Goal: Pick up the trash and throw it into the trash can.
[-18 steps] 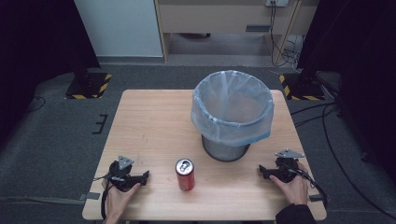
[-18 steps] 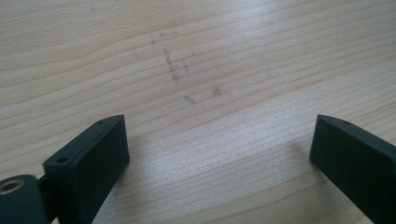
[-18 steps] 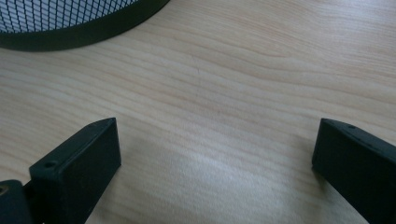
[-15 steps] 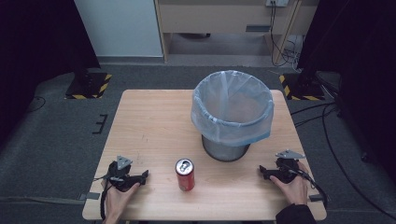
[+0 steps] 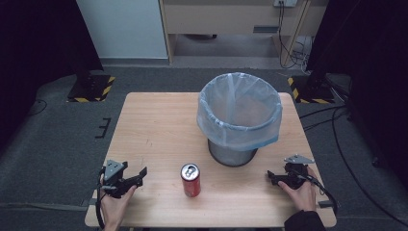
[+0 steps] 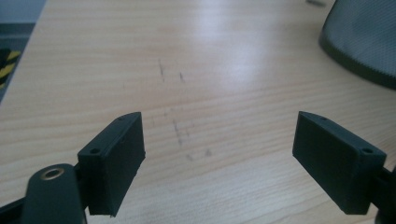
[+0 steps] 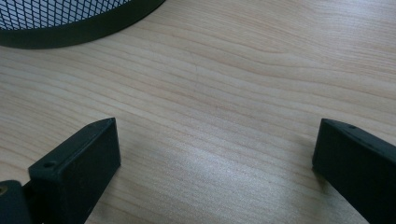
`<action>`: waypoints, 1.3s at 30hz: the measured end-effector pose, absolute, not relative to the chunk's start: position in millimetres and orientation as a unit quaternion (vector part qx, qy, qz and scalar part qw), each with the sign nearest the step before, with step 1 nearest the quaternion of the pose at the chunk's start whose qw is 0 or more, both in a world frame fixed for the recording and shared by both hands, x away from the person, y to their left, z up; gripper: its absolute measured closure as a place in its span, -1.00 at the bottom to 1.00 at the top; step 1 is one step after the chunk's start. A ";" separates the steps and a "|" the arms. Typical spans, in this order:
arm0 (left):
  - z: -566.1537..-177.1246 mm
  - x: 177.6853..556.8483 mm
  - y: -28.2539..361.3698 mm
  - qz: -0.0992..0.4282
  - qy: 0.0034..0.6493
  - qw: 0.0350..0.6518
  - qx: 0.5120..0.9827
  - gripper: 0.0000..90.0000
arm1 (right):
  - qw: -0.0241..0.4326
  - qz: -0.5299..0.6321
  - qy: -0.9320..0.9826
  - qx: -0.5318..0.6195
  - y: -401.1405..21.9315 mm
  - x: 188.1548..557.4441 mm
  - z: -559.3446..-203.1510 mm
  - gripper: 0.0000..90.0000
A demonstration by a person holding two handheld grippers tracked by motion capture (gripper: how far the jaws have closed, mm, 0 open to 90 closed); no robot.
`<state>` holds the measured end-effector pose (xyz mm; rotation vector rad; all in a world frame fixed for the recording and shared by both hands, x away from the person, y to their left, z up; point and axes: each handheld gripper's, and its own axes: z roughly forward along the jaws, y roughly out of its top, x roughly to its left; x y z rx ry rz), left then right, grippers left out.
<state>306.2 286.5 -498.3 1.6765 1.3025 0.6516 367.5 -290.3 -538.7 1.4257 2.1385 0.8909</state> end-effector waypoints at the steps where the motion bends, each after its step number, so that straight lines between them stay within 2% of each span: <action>1: -498.3 306.2 286.5 0.263 0.525 0.444 0.676 -0.64 | 0.209 0.320 0.769 0.513 -290.3 367.5 -538.7 -0.98; 16: -457.8 288.0 271.2 0.292 0.460 0.522 0.656 -0.64 | 0.210 0.320 0.769 0.512 -290.3 367.6 -538.8 -0.98; 39: -433.1 269.0 232.0 0.292 0.383 0.563 0.672 -0.64 | 0.209 0.320 0.769 0.513 -290.3 367.5 -538.8 -0.98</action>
